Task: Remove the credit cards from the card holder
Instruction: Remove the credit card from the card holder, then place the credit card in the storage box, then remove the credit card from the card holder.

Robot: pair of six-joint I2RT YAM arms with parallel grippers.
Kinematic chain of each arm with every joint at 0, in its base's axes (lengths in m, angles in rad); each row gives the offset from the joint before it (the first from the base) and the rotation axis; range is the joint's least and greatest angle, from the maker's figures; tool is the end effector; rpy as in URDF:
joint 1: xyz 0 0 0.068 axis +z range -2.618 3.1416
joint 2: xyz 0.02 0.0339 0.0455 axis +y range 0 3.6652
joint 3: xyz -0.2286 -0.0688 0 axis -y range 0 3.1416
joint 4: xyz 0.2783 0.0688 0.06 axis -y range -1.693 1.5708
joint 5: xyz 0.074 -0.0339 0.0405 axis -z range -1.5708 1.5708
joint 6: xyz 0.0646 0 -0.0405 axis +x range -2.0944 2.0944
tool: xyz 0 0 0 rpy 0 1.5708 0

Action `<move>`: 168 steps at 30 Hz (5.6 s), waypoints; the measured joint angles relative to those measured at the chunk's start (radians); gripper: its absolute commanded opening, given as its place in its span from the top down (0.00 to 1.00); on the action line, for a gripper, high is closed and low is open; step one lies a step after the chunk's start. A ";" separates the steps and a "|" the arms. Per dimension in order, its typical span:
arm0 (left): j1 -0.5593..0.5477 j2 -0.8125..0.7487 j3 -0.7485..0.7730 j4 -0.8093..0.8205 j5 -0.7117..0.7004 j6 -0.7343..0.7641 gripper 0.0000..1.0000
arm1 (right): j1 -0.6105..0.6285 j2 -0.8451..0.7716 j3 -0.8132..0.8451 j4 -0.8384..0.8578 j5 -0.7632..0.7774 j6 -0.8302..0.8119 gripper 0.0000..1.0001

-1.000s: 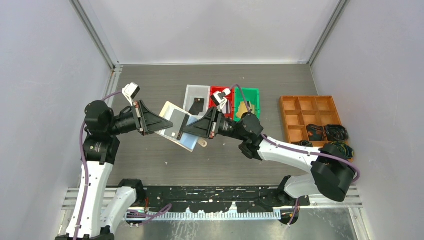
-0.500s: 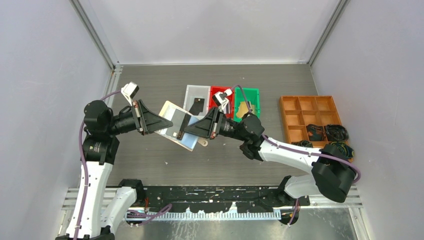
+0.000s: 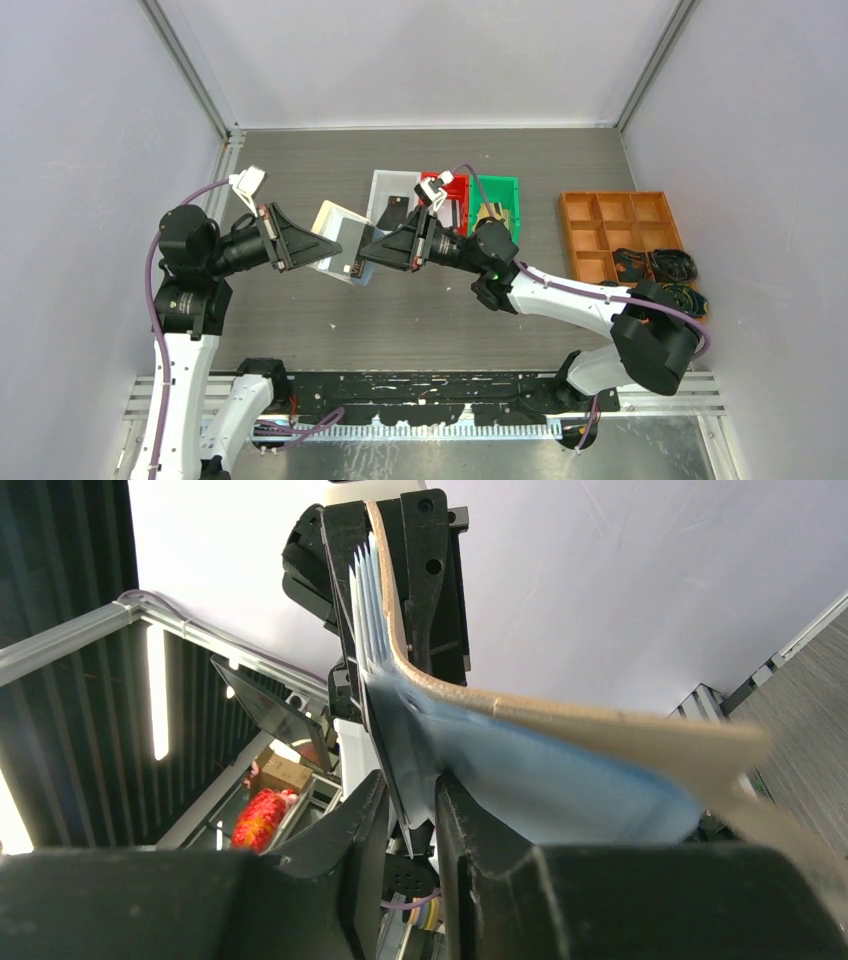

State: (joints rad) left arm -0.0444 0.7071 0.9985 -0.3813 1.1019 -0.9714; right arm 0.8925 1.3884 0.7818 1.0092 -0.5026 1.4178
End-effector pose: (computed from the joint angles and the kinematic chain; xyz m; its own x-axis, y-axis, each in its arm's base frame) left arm 0.1956 -0.0664 0.3902 -0.8000 -0.3379 -0.4957 0.4380 0.2357 -0.8675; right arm 0.2026 0.3010 0.2801 -0.9118 0.2489 -0.3267 -0.3893 -0.2703 0.8805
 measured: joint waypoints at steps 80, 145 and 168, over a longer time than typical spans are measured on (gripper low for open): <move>-0.008 -0.086 0.150 -0.258 0.048 0.422 1.00 | -0.317 0.859 1.155 -1.523 0.264 -0.796 0.99; -0.008 -0.081 0.159 -0.354 0.084 0.534 1.00 | -0.001 -0.196 0.272 -0.731 -0.253 -0.552 0.44; -0.008 -0.099 0.142 -0.394 -0.043 0.598 0.79 | 0.077 -0.114 0.272 -0.799 -0.063 -0.542 0.99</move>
State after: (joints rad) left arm -0.0521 0.6079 1.1400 -0.7750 1.0584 -0.3737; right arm 0.9695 1.2747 1.0542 0.2100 -0.5652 0.8753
